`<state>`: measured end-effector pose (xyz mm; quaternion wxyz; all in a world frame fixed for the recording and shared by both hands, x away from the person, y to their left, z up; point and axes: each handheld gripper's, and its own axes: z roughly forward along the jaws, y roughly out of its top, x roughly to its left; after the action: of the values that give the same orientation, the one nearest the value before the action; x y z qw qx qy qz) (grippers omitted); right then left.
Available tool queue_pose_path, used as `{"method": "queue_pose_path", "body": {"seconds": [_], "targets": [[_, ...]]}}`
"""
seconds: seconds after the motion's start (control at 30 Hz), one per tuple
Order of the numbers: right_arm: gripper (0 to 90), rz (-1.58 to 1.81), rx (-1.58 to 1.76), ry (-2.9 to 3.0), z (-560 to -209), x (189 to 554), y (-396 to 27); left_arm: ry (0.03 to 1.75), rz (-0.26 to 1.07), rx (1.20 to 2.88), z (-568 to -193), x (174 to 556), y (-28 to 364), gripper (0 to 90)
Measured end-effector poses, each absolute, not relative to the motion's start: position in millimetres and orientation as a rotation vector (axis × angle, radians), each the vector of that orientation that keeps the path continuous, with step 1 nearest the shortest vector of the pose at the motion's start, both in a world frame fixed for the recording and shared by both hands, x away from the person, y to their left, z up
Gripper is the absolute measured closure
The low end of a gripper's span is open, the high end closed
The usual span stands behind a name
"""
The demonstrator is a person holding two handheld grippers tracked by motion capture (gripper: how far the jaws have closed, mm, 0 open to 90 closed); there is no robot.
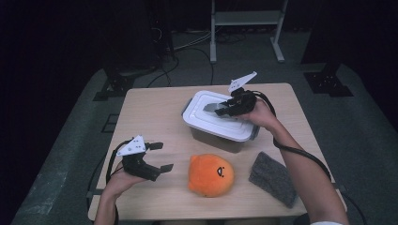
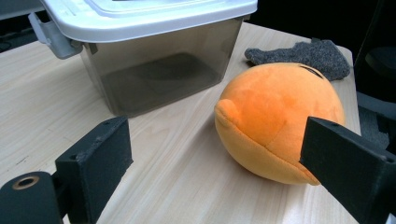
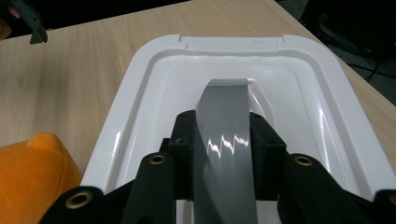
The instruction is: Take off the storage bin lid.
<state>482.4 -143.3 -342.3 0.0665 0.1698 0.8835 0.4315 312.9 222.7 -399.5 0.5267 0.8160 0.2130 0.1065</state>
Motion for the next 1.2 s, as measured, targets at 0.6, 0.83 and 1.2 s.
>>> {"method": "queue_pose_path", "body": {"seconds": [0.6,0.83,1.2], "targets": [[66.1,1.301,0.443,2.691,-341.5,482.3,-124.6,0.508,0.254,1.950,-399.3,312.6,223.2,8.4],[66.1,1.296,0.413,2.705,-340.9,482.4,-116.7,0.510,0.252,1.952,-399.5,312.5,223.3,8.4],[66.1,1.314,0.401,2.709,-341.5,480.4,-108.5,0.508,0.250,1.952,-399.5,312.2,223.4,8.4]]}}
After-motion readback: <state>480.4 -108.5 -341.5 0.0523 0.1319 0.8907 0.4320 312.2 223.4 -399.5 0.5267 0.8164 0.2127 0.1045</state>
